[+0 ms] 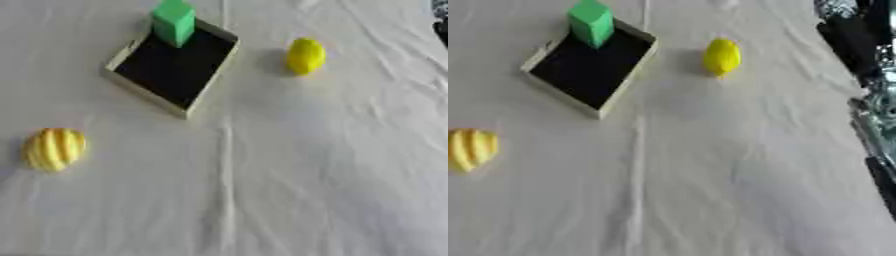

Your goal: Pick up objects on the table and place them in the box.

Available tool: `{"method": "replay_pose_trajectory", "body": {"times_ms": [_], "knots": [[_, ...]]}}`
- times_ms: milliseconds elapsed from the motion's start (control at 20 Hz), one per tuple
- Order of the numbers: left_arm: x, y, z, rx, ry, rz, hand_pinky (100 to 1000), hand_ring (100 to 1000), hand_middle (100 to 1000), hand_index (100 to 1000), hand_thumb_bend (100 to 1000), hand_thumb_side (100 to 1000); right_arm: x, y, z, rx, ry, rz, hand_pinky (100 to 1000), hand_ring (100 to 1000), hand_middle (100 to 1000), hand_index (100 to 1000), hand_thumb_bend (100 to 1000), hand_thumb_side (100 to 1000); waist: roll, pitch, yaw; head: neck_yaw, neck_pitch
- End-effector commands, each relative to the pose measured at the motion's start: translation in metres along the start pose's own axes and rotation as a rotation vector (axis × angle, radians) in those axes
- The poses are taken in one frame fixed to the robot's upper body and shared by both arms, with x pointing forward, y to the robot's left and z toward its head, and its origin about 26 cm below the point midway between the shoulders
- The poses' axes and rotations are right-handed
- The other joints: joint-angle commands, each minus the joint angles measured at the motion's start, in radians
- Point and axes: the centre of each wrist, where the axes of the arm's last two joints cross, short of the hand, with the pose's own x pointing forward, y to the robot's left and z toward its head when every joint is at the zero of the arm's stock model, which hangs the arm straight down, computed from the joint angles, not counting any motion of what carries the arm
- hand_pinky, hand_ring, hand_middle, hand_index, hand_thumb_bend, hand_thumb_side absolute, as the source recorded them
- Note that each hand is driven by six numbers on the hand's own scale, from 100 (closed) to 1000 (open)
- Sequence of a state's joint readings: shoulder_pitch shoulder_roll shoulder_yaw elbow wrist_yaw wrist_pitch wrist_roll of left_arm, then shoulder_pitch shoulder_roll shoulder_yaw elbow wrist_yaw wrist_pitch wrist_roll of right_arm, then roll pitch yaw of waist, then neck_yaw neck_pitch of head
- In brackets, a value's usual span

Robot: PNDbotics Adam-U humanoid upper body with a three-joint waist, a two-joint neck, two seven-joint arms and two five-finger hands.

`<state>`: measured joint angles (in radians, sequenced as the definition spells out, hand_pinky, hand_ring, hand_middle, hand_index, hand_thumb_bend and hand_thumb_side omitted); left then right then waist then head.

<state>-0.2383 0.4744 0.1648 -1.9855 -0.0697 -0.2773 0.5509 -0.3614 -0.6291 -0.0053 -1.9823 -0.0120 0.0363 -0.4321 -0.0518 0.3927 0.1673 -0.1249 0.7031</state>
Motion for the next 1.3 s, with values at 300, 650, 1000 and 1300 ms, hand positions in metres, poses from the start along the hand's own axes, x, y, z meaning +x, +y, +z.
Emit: {"method": "replay_pose_trajectory", "body": {"times_ms": [300,650,1000,1300], "knots": [[0.005,0.002,-0.008,-0.01,-0.034,-0.001,741,665,602,810,320,395,0.016,-0.008,-0.016,0.135,-0.061,0.124,880,774,761,853,100,559,-0.003,-0.02,0.005,0.0,0.007],[0.006,0.001,-0.008,-0.027,-0.035,-0.001,741,665,601,810,320,394,0.05,-0.023,-0.05,0.509,-0.099,0.519,890,833,812,891,100,306,-0.01,-0.028,0.013,-0.005,0.014],[0.006,-0.001,-0.008,-0.051,-0.032,0.007,742,664,601,809,320,395,0.067,-0.019,-0.07,0.845,-0.07,0.774,921,889,852,916,100,100,-0.021,-0.035,0.023,-0.015,0.017],[0.006,0.0,-0.008,-0.057,-0.031,0.008,742,663,601,809,320,395,0.054,-0.01,-0.086,1.035,-0.023,0.871,942,915,868,919,320,100,-0.025,-0.039,0.028,-0.018,0.014]]}}
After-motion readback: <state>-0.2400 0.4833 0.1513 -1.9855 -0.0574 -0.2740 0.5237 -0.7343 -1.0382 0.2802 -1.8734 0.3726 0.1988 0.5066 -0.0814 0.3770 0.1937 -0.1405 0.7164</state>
